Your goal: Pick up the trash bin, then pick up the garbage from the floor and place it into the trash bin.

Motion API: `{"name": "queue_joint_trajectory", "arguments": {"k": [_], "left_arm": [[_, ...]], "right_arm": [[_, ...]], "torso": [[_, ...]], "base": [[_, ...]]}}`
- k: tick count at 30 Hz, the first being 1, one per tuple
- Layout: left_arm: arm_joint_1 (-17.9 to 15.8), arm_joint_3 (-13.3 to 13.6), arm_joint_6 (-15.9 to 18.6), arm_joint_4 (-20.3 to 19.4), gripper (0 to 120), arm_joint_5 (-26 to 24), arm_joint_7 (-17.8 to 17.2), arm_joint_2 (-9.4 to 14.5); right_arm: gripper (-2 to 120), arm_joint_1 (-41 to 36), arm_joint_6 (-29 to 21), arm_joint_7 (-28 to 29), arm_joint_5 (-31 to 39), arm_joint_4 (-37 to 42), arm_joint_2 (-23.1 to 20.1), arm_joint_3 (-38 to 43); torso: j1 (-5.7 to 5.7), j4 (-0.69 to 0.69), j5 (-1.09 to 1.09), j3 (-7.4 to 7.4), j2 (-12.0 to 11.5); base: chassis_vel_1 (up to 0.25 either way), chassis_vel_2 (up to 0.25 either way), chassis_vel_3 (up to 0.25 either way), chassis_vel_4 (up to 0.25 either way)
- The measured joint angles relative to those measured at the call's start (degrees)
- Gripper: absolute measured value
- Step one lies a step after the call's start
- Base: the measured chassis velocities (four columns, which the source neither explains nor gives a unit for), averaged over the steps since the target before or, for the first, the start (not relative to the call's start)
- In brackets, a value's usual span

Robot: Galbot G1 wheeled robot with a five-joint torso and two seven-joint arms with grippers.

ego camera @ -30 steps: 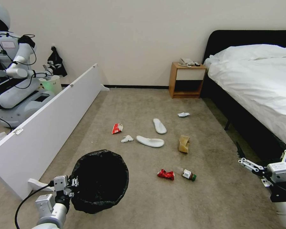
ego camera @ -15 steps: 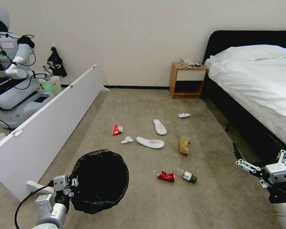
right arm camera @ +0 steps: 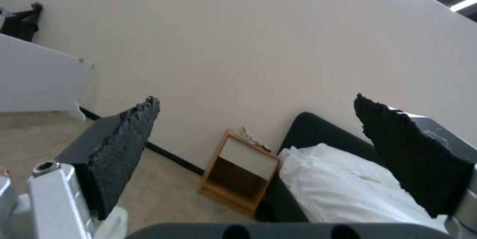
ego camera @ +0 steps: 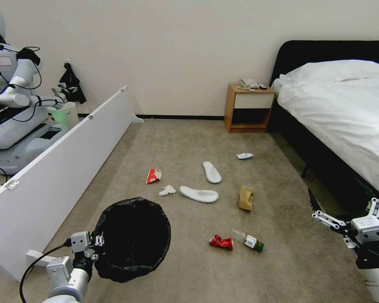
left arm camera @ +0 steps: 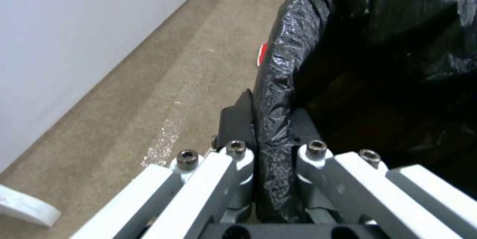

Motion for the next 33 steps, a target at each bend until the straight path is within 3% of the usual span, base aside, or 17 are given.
{"name": "queue_joint_trajectory", "arguments": {"k": [33], "left_arm": [[-0.2,0.1,0.0,-0.1,5,0.0,-0.2,-0.1]], "right_arm": [[100,0.1,0.1,-1.3,0.4,0.1,0.1,0.0]], "torso": [[0.00,0.01,0.00,0.00,0.0]], "base": [[-0.032,0.037,0.035,-0.034]]}}
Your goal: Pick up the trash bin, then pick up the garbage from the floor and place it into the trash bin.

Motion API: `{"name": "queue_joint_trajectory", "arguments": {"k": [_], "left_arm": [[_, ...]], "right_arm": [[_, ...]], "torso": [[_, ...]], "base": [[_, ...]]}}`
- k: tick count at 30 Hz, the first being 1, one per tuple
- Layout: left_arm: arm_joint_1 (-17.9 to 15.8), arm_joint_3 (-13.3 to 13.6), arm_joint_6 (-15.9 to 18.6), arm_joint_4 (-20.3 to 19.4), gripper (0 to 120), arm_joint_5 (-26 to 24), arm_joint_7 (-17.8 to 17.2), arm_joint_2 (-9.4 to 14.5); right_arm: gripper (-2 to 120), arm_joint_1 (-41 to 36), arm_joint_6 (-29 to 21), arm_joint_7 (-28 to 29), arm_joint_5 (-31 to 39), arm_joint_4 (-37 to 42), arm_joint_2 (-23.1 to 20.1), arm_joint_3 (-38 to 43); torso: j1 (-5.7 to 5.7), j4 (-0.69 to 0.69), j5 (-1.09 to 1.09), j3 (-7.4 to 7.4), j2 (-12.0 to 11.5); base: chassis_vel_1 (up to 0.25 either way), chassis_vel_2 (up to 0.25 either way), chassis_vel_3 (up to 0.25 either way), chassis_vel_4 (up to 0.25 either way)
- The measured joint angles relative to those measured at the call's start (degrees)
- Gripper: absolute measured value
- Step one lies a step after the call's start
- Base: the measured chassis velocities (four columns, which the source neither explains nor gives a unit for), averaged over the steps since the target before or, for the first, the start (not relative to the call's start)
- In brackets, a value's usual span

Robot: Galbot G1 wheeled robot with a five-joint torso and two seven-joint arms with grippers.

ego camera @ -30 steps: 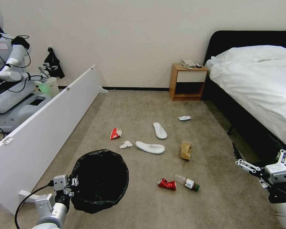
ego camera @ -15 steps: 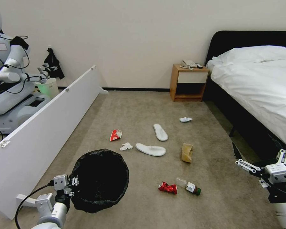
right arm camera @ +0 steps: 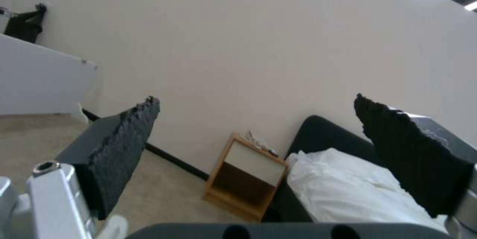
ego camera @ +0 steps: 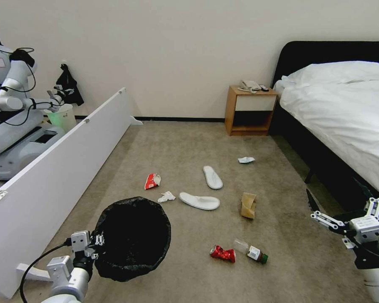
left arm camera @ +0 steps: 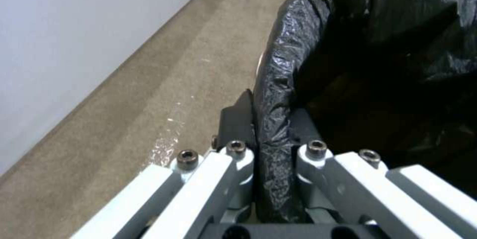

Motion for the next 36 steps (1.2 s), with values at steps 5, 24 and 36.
{"name": "queue_joint_trajectory", "arguments": {"k": [5,24,36], "left_arm": [[0.0,0.0,0.0,0.0,5,0.0,0.0,0.0],[0.1,0.0,-0.1,-0.1,5,0.0,0.0,0.0],[0.2,0.0,-0.2,-0.1,5,0.0,-0.1,0.0]], "right_arm": [[100,0.0,0.1,-0.2,0.0,0.0,0.0,0.0],[100,0.1,0.3,-0.3,0.1,0.0,0.0,0.0],[100,0.1,1.0,-0.3,0.2,-0.3,0.0,-0.2]], "torso": [[0.00,-0.01,0.00,0.00,0.0],[0.00,-0.01,0.00,0.00,0.0],[0.00,0.00,0.00,0.01,0.0]], "base": [[-0.072,0.064,0.067,-0.063],[-0.068,0.062,0.066,-0.063],[-0.069,0.062,0.060,-0.067]]}}
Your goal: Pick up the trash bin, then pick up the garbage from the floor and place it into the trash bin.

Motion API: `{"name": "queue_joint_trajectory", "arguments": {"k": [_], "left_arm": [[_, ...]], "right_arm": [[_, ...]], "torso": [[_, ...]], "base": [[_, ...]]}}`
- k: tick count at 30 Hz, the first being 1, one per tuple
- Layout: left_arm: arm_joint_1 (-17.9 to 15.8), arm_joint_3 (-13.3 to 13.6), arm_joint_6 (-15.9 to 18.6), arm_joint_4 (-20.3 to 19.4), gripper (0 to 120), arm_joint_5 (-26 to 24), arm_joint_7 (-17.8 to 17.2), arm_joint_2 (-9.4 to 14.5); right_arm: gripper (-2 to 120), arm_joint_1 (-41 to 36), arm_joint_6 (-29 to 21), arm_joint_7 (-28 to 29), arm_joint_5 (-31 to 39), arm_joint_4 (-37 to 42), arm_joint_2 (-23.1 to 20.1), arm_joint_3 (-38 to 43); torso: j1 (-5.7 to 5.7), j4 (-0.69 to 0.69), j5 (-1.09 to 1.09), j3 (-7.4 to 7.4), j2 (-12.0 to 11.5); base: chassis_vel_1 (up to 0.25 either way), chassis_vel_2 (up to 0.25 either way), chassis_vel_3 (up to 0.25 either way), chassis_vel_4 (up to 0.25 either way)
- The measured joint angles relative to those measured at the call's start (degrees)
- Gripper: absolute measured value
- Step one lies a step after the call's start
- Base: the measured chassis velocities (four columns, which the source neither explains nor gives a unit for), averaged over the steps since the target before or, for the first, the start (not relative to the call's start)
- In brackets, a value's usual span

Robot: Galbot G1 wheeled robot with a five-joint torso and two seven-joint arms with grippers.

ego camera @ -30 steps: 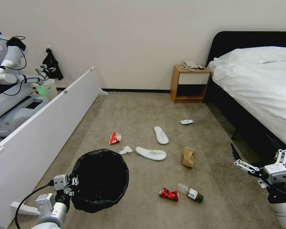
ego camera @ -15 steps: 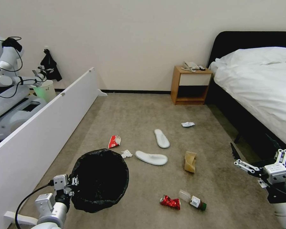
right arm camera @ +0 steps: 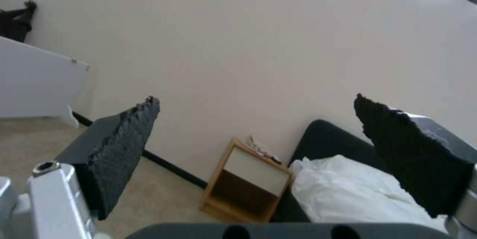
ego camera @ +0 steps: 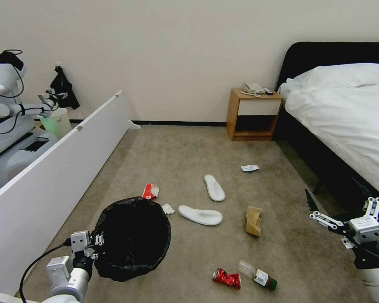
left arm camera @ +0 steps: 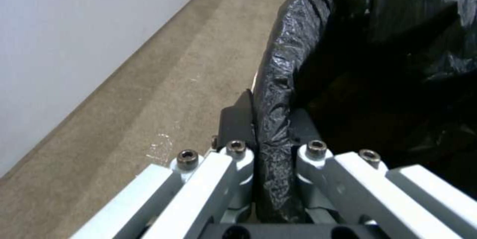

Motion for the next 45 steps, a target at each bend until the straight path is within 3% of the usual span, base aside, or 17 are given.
{"name": "queue_joint_trajectory", "arguments": {"k": [7,11,13,16,17,19,20,21,22,24,25,30,37,40,43,45], "left_arm": [[0.0,0.0,0.0,0.0,5,0.0,0.0,0.0],[0.0,-0.1,-0.1,-0.4,5,-0.5,0.0,0.1],[0.0,-0.4,-0.2,-1.5,5,-1.7,0.0,0.5],[-0.1,-0.7,-0.1,-2.1,5,-2.3,0.1,0.6],[-0.1,-1.1,0.2,-3.0,5,-3.3,0.2,0.9],[-0.1,-1.2,0.3,-3.3,5,-3.5,0.2,1.0],[-0.1,-1.3,0.4,-3.6,5,-3.7,0.2,1.2],[-0.2,-1.7,0.6,-4.0,4,-4.0,0.2,1.5],[-0.2,-1.7,0.6,-4.0,4,-4.0,0.2,1.5],[-0.3,-2.3,0.8,-4.3,4,-4.4,0.3,1.6],[-0.3,-2.3,0.8,-4.3,4,-4.4,0.3,1.6],[-0.3,-2.8,0.8,-3.9,4,-4.4,0.3,1.8],[-0.3,-2.4,0.6,-3.3,4,-4.0,0.3,1.5],[-0.1,-2.2,-0.1,-2.6,4,-3.7,0.4,1.0],[-0.1,-2.2,-0.3,-2.5,4,-3.7,0.4,0.9],[-0.1,-2.4,-0.7,-2.2,4,-3.7,0.5,0.7]], "right_arm": [[100,0.2,0.1,1.0,0.0,-0.2,-0.1,0.0],[100,0.8,-2.3,4.6,-0.2,-0.9,-1.0,-0.5],[100,1.5,-8.5,9.6,1.1,-2.9,-4.8,-2.2],[100,1.5,-11.4,11.6,3.5,-4.5,-7.7,-4.3],[100,0.8,-15.4,13.9,7.0,-6.8,-13.0,-7.0],[100,0.6,-16.4,14.5,8.2,-7.6,-15.1,-7.8],[100,0.2,-17.7,15.2,9.9,-9.0,-18.7,-9.2],[100,0.0,-19.4,16.3,12.9,-12.1,-25.2,-13.0],[100,0.0,-19.4,16.3,12.9,-12.1,-25.2,-13.0],[100,0.9,-20.2,16.2,16.2,-17.0,-31.4,-20.7],[100,0.9,-20.2,16.2,16.2,-17.0,-31.4,-20.7],[100,5.7,-16.6,11.4,19.0,-26.0,-37.0,-35.6],[100,13.0,-12.0,5.4,18.3,-35.2,-39.4,-47.1],[100,20.8,-6.6,-5.1,15.9,-43.0,-39.6,-52.6],[100,22.8,-4.9,-8.5,14.9,-45.1,-39.4,-53.4],[100,26.3,-1.8,-16.3,10.9,-49.3,-38.5,-53.9]], "torso": [[0.00,0.00,0.00,-0.01,0.0],[0.00,-0.01,0.00,-0.01,0.0],[0.00,0.00,-0.01,-0.01,0.0],[0.00,-0.02,0.01,0.00,0.0],[0.00,0.02,0.04,-0.01,0.0],[0.00,0.00,0.04,-0.01,0.0],[0.00,-0.01,0.02,0.00,0.0],[0.00,-0.01,-0.02,-0.01,0.0],[0.00,-0.01,-0.02,-0.01,0.0],[0.00,0.00,0.03,0.00,0.0],[0.00,0.00,0.03,0.00,0.0],[0.00,-0.02,0.01,0.00,0.0],[0.00,-0.01,0.02,0.00,0.0],[0.00,0.00,0.00,0.00,0.0],[0.00,0.01,0.00,0.00,0.0],[0.00,0.03,-0.01,0.00,0.0]], "base": [[-0.007,0.007,0.005,-0.009],[0.000,0.000,0.000,0.000],[0.000,0.000,0.000,0.000],[0.000,0.000,0.000,0.000],[0.000,0.000,0.000,0.000],[0.000,0.000,0.000,0.000],[0.000,0.000,0.000,0.000],[0.000,0.000,0.000,0.000],[0.000,0.000,0.000,0.000],[0.000,0.000,0.000,0.000],[0.000,0.000,0.000,0.000],[0.000,0.000,0.000,0.000],[0.000,0.000,0.000,0.000],[0.000,0.000,0.000,0.000],[0.000,0.000,0.000,0.000],[0.000,0.000,0.000,0.000]]}}
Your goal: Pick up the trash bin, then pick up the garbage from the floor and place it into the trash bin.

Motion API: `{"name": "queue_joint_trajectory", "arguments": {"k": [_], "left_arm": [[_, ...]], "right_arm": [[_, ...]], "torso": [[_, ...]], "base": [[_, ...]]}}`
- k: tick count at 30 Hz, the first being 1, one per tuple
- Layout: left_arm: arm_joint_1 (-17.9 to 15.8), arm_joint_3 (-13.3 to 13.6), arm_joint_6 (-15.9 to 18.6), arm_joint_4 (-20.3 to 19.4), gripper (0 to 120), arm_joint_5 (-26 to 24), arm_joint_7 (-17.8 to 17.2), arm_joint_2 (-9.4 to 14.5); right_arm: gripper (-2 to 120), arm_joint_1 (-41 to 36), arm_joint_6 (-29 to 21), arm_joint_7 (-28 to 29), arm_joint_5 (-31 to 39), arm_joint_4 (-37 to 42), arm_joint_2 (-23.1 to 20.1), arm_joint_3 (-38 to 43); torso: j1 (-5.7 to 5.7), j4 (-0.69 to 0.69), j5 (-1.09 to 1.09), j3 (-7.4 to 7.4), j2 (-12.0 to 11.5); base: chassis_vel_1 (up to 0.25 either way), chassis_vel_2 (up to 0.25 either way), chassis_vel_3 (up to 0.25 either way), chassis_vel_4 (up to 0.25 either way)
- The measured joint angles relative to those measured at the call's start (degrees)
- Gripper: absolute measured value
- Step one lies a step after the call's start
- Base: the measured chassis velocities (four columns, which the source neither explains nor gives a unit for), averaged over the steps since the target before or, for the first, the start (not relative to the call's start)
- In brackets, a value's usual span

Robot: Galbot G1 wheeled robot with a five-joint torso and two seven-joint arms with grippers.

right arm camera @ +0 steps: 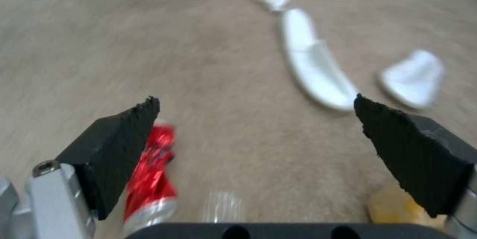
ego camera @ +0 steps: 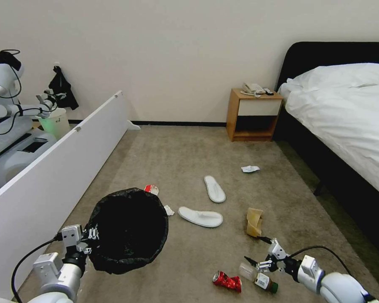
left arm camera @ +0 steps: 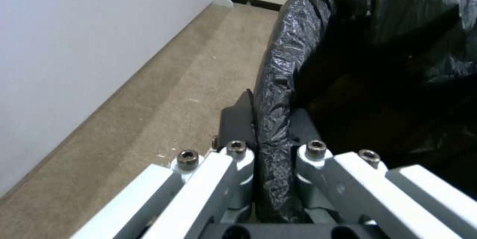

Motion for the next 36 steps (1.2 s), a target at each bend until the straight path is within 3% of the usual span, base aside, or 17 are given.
{"name": "queue_joint_trajectory", "arguments": {"k": [5,15,21,31,36], "left_arm": [[0.0,0.0,-0.5,0.3,4,0.0,0.1,-0.2],[0.4,0.4,-0.7,0.2,4,0.4,0.1,-0.3],[0.8,0.4,-0.8,0.1,4,0.6,0.2,-0.4],[0.9,1.1,-1.5,0.6,4,1.5,0.3,-1.0],[0.9,1.5,-1.9,1.3,4,2.0,0.4,-1.2]], "right_arm": [[100,1.8,4.3,-7.9,-3.4,-4.2,1.6,0.4],[100,2.6,12.7,-14.4,-14.6,-11.3,6.8,3.1],[100,4.2,15.0,-15.3,-19.2,-15.3,8.9,2.7],[100,8.9,16.4,-13.4,-19.4,-23.5,13.3,0.3],[100,14.7,16.9,-12.9,-19.1,-29.9,17.8,-0.8]], "torso": [[0.00,-0.04,0.01,0.00,0.0],[0.00,-0.03,0.02,0.00,0.0],[0.00,-0.02,0.01,0.00,0.0],[0.00,-0.04,0.00,0.00,0.0],[0.00,-0.03,0.00,0.00,0.0]], "base": [[0.000,0.000,0.000,0.000],[0.000,0.000,0.000,0.000],[0.000,0.000,0.000,0.000],[0.000,0.000,0.000,0.000],[0.000,0.000,0.000,0.000]]}}
